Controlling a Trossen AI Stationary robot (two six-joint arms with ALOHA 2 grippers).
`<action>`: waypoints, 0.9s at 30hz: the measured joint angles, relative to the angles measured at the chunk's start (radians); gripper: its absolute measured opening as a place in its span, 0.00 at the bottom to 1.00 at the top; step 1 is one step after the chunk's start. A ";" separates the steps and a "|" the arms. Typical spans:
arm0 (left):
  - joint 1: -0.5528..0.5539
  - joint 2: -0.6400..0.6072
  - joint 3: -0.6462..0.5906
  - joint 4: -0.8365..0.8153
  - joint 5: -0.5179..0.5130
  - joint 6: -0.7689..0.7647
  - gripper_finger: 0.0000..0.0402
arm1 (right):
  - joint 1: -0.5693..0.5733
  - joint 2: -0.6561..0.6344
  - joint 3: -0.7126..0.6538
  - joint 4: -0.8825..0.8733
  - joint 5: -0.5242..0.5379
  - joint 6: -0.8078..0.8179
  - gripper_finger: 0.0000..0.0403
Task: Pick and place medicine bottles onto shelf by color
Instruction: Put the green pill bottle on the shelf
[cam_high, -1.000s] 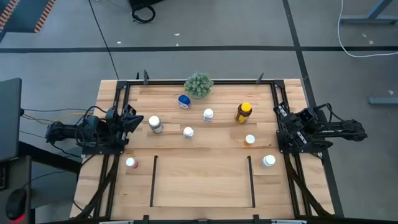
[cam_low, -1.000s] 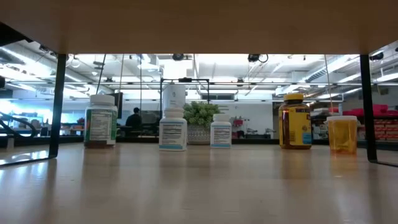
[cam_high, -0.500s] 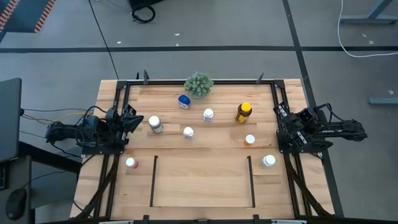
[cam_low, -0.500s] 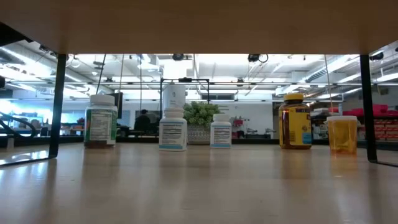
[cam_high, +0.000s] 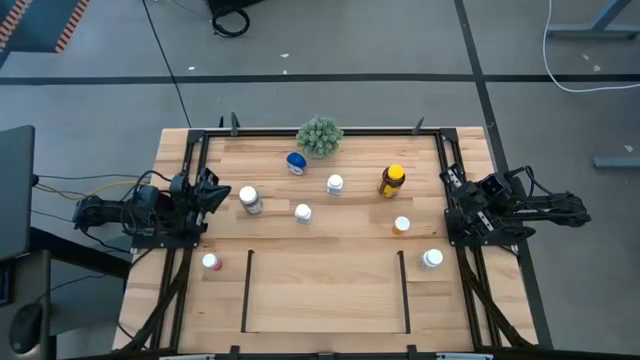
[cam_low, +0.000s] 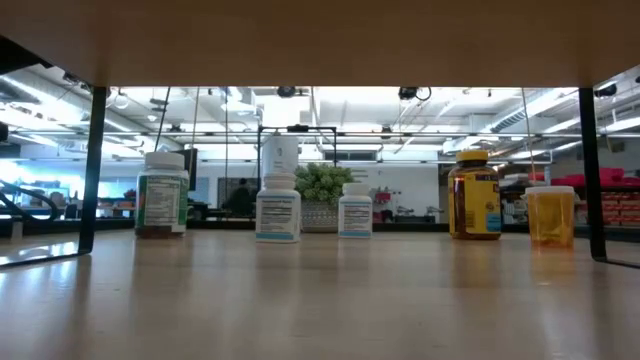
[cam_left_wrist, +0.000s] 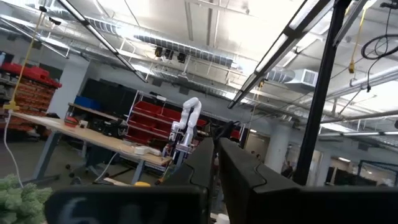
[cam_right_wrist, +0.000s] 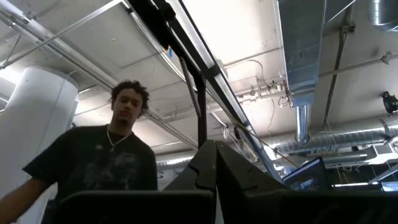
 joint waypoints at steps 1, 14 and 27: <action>0.000 0.000 0.001 0.020 0.000 -0.029 0.07 | 0.000 0.000 0.000 0.000 0.000 0.000 0.01; 0.010 0.424 0.624 -0.668 0.071 -0.073 0.07 | 0.000 0.000 0.000 0.001 0.015 -0.075 0.01; 0.010 1.046 1.262 -0.754 0.070 -0.487 0.09 | -0.002 0.002 0.092 -0.137 0.377 0.196 0.01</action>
